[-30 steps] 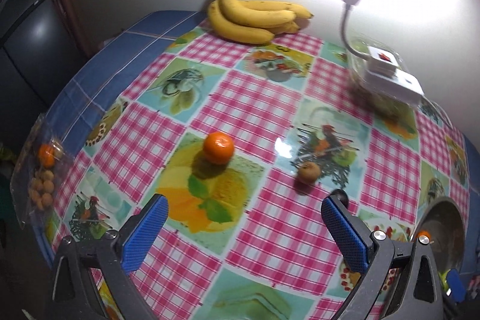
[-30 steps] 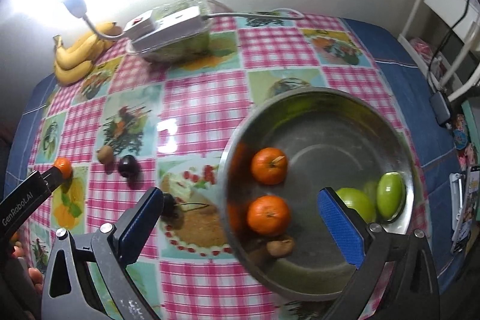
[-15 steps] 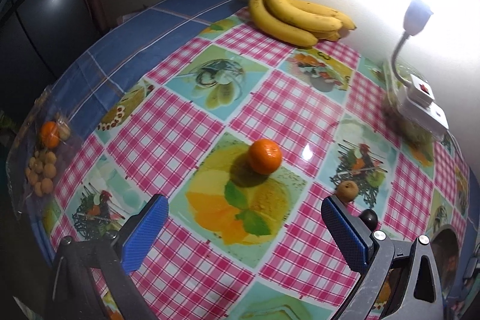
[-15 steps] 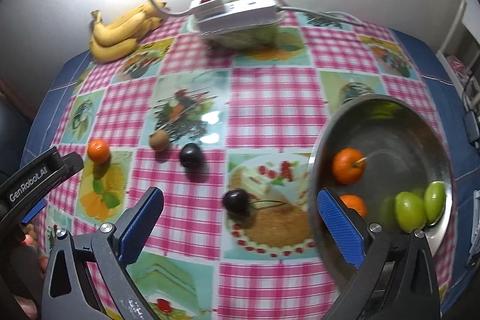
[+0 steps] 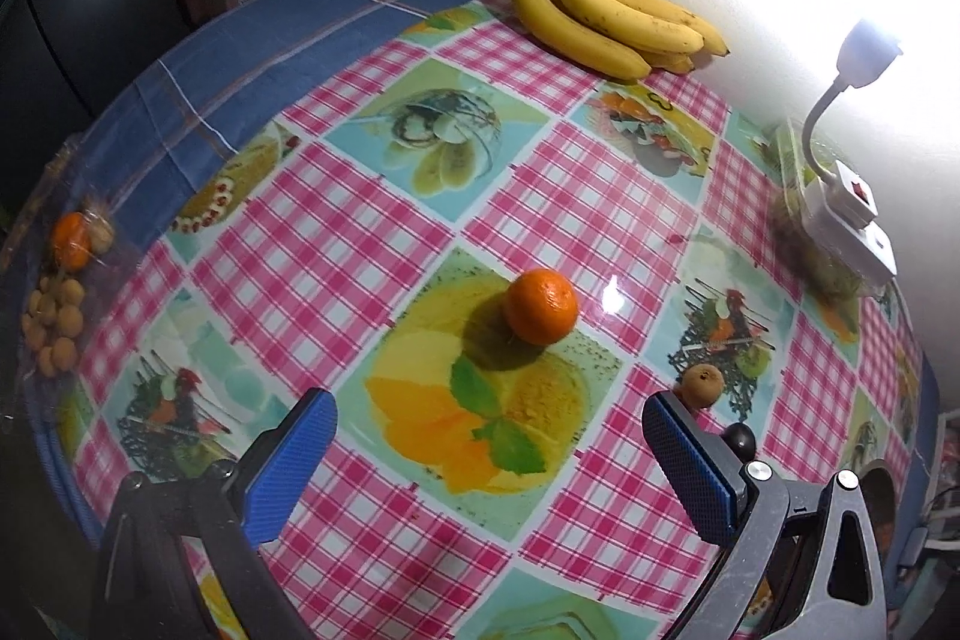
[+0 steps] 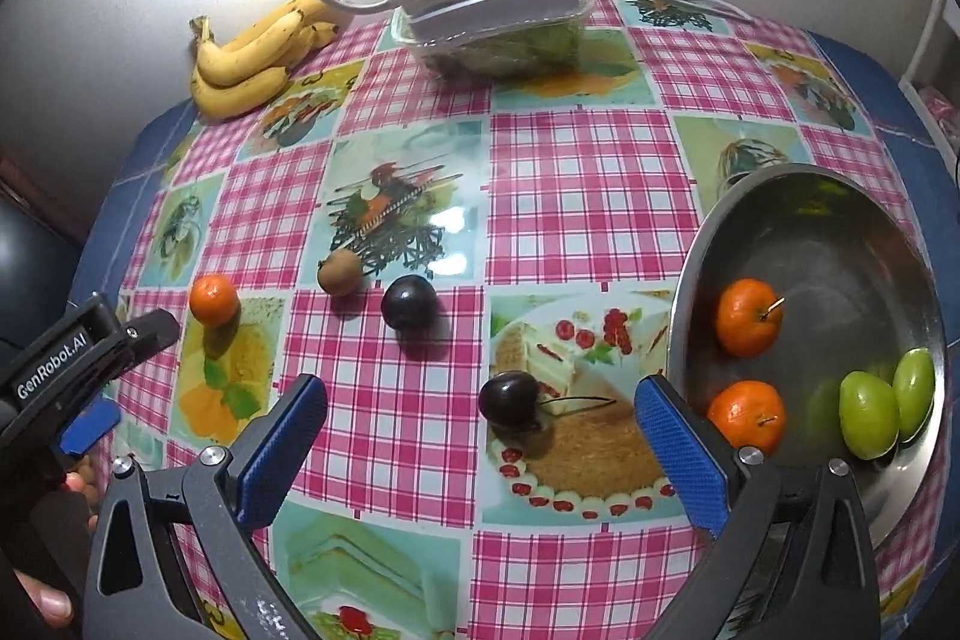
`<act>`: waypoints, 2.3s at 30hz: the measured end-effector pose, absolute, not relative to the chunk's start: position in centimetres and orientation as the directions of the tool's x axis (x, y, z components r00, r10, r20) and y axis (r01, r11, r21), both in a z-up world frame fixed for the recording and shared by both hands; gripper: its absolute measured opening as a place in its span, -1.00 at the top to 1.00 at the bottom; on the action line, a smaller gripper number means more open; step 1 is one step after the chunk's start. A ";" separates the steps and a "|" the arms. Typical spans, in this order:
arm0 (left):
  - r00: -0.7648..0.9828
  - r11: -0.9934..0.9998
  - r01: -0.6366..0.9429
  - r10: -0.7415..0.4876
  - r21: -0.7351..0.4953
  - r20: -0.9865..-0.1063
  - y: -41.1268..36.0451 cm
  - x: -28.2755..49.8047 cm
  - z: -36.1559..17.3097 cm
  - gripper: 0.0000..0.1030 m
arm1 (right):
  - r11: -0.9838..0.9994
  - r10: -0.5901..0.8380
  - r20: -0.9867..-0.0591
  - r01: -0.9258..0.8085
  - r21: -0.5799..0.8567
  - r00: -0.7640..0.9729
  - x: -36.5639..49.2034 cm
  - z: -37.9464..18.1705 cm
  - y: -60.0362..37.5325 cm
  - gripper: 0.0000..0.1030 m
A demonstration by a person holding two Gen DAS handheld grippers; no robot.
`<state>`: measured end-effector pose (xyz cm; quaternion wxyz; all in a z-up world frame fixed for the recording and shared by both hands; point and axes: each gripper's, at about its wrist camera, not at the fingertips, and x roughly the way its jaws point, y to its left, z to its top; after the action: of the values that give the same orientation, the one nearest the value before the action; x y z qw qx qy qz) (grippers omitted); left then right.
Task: Organize fruits
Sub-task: 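Move the right tool toward the stemmed dark plum while the left tool approaches the round dark plum, then grasp the stemmed plum with the right tool while the left tool grasps the round plum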
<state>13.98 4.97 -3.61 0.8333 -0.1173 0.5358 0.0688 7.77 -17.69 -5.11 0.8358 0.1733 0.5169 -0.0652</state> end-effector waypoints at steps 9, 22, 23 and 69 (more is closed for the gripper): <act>0.394 0.970 -0.139 -0.133 -0.202 -0.910 2.7 14.4 -4.6 -0.97 | 0.922 0.058 -0.881 0.313 0.227 0.469 7.4 -5.1 -18.7 -0.74; 0.347 0.961 0.037 -0.268 -0.273 -0.899 -2.8 15.0 -6.1 -0.79 | 0.931 0.076 -0.914 0.299 0.208 0.398 8.2 -7.8 -18.0 -0.29; 0.344 0.962 0.048 -0.268 -0.268 -0.900 -3.1 15.0 -6.2 -0.75 | 0.931 0.078 -0.916 0.300 0.208 0.393 8.2 -8.0 -18.0 -0.26; 0.291 0.929 0.193 -0.362 -0.316 -0.886 -7.0 16.0 -7.9 0.41 | 0.911 0.134 -0.915 0.317 0.265 0.381 8.3 -9.1 -18.5 0.43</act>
<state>15.99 -6.98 -7.87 0.7999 -0.0743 0.5697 -0.1734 8.29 -18.51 -9.09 0.8056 0.2032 0.5536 -0.0568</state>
